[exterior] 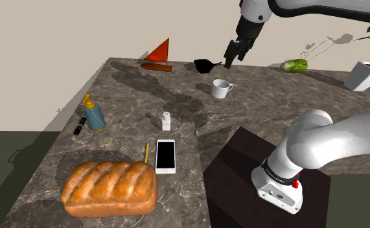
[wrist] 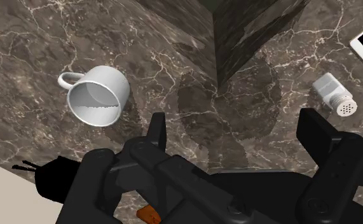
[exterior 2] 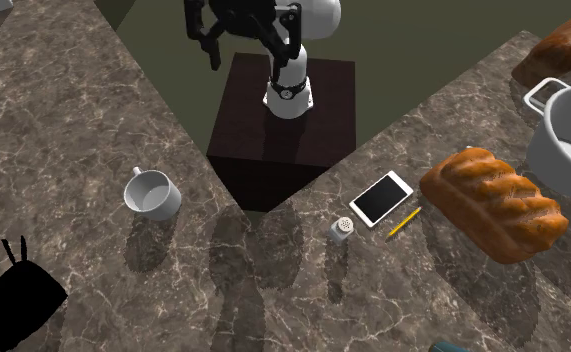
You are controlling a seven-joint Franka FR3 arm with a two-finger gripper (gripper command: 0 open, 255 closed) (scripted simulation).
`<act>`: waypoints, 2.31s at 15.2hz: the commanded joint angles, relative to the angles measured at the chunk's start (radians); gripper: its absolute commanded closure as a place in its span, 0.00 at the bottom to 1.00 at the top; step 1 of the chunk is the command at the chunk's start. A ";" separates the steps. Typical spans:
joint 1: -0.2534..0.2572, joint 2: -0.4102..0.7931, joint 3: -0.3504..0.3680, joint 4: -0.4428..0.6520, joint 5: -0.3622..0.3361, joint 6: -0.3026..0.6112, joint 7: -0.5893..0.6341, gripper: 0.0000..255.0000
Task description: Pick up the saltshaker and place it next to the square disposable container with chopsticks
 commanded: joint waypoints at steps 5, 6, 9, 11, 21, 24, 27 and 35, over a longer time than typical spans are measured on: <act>0.013 0.068 0.068 -0.035 0.030 0.084 0.097 0.00; 0.017 0.089 0.084 -0.041 0.036 0.106 0.121 0.00; 0.025 0.158 0.134 -0.049 0.052 0.169 0.194 0.00; 0.030 0.211 0.167 -0.047 0.059 0.211 0.243 0.00; 0.035 0.538 0.320 0.047 0.030 0.391 0.499 0.00; 0.039 0.653 0.355 0.103 -0.006 0.428 0.584 0.00; 0.045 0.734 0.373 0.148 -0.037 0.448 0.642 0.00; 0.041 0.787 0.369 0.098 -0.069 0.545 0.664 0.00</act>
